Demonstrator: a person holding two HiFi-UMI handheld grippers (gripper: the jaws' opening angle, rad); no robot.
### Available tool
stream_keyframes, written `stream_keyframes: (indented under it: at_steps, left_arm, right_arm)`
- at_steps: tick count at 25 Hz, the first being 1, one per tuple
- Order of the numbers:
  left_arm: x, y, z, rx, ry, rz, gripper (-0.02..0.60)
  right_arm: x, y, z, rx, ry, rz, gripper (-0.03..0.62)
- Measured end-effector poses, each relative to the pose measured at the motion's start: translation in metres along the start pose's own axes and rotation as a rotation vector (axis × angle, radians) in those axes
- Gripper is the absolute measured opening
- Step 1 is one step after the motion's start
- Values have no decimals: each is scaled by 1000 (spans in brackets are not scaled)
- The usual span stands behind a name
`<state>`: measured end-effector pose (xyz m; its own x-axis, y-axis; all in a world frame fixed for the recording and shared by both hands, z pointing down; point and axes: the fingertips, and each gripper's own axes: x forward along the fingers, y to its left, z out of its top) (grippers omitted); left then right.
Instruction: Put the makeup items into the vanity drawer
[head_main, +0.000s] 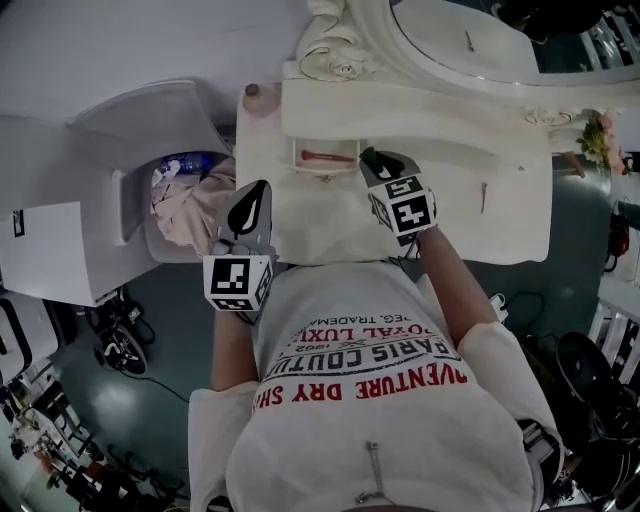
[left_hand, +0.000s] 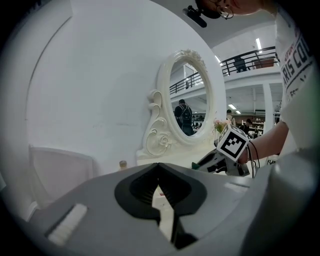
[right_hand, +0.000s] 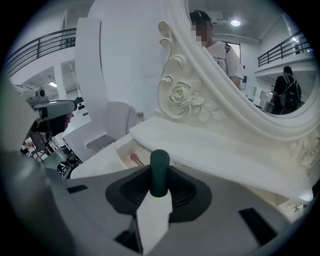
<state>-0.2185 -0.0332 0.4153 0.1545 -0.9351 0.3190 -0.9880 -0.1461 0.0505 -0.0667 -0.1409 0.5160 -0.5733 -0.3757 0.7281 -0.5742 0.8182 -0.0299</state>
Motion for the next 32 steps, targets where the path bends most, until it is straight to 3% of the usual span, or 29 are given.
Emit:
stream_keyframes:
  at_steps: [10, 20, 25, 32]
  left_arm:
    - [-25, 44, -16, -31, 13, 39, 11]
    - [-42, 80, -34, -76, 39, 104, 11]
    - [-32, 74, -31, -69, 34, 66, 11]
    - [6, 32, -13, -22, 24, -54, 11]
  right_arm:
    - [47, 54, 22, -69, 41, 82, 134]
    - [65, 74, 31, -5, 45, 146, 239]
    - [57, 66, 31, 7, 34, 117, 241]
    - [24, 22, 9, 67, 12, 31, 241]
